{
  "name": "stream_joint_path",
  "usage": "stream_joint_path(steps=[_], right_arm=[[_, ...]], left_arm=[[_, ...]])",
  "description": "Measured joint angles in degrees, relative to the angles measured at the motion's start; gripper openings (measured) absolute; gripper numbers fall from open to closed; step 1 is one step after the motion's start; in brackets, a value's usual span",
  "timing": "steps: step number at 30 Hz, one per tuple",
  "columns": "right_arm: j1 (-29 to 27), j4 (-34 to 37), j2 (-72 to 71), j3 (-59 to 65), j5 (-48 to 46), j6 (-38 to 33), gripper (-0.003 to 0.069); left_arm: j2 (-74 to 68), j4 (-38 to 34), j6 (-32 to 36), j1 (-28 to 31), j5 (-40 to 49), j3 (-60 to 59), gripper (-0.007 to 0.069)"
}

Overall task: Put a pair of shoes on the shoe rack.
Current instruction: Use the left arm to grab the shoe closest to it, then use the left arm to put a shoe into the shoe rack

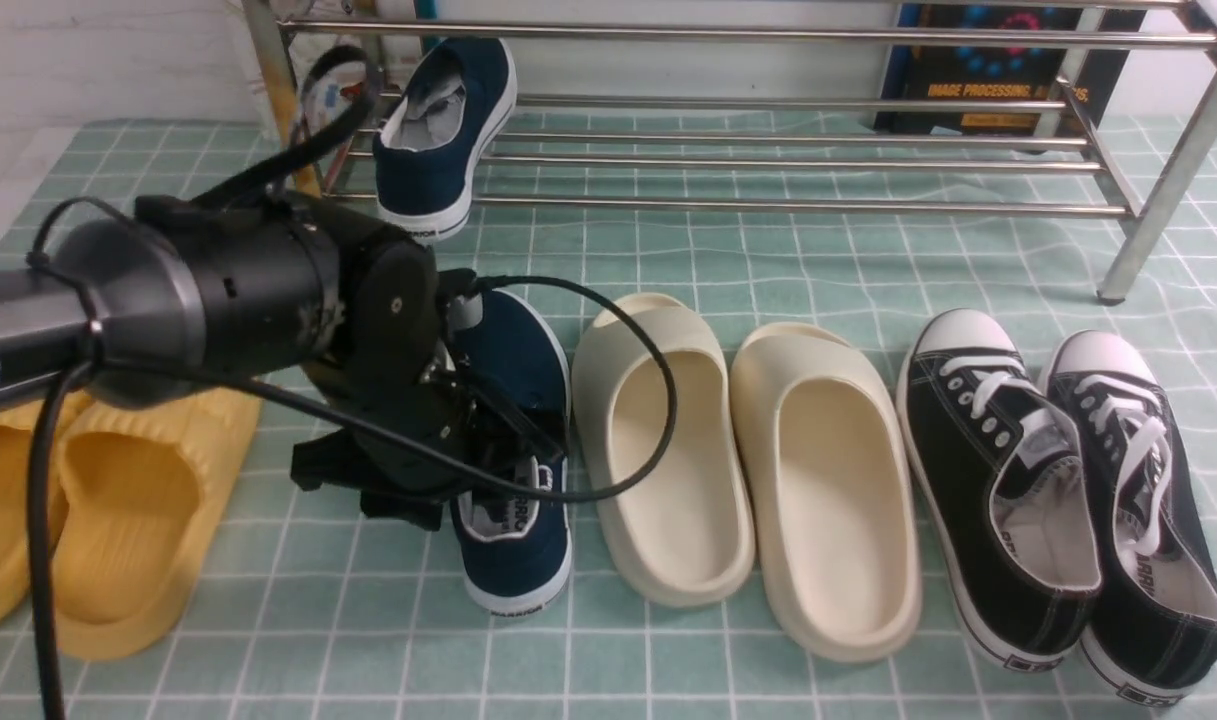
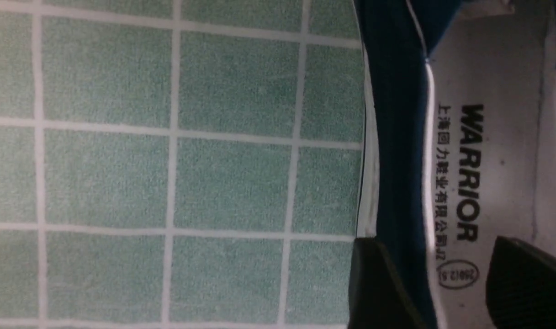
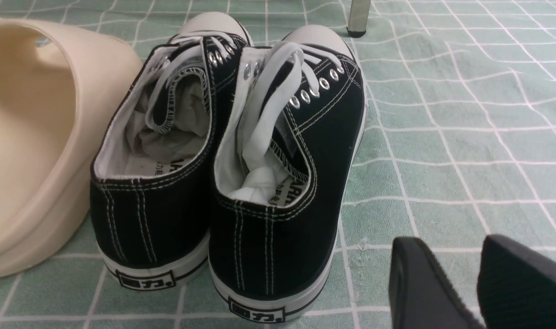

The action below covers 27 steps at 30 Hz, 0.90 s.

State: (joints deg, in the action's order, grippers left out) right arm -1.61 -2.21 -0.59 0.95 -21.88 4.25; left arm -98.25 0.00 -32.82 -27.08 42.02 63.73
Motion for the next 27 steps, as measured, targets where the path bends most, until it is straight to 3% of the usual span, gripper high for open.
stream_joint_path(steps=[3,4,6,7,9,14,18,23,27], right_arm=[[0.00,0.00,0.00,0.00,0.00,0.00,0.0239],[0.00,0.00,0.00,0.00,0.00,0.00,0.0239],[0.00,0.00,0.00,0.00,0.00,0.00,0.0239],[0.00,0.00,0.00,0.00,0.00,0.00,0.0239],[0.00,0.00,0.00,0.00,0.00,0.00,0.0239],[0.00,0.00,0.00,0.00,0.00,0.00,0.0239],[0.00,0.00,0.00,0.00,0.00,0.00,0.0239],[0.00,0.00,0.00,0.00,0.00,0.00,0.0239],[0.00,0.00,0.00,0.00,0.00,0.00,0.0239]], left_arm=[[-1.92,0.00,0.00,0.00,-0.10,0.00,0.0225],[-2.55,0.00,0.00,0.00,-0.21,0.00,0.0143],[-2.55,0.00,0.14,0.00,-0.20,0.00,0.0098],[-2.18,0.55,0.64,0.00,0.36,0.22,0.0030],[-1.23,1.21,1.92,0.00,2.68,1.40,-0.0008],[2.64,2.16,5.29,0.00,10.25,8.56,-0.0002],[3.53,4.64,8.90,0.00,11.74,22.37,-0.0002],[-2.65,7.07,10.18,0.43,17.98,34.56,-0.0002],[-8.75,4.66,10.28,3.13,20.58,39.34,-0.0002]])
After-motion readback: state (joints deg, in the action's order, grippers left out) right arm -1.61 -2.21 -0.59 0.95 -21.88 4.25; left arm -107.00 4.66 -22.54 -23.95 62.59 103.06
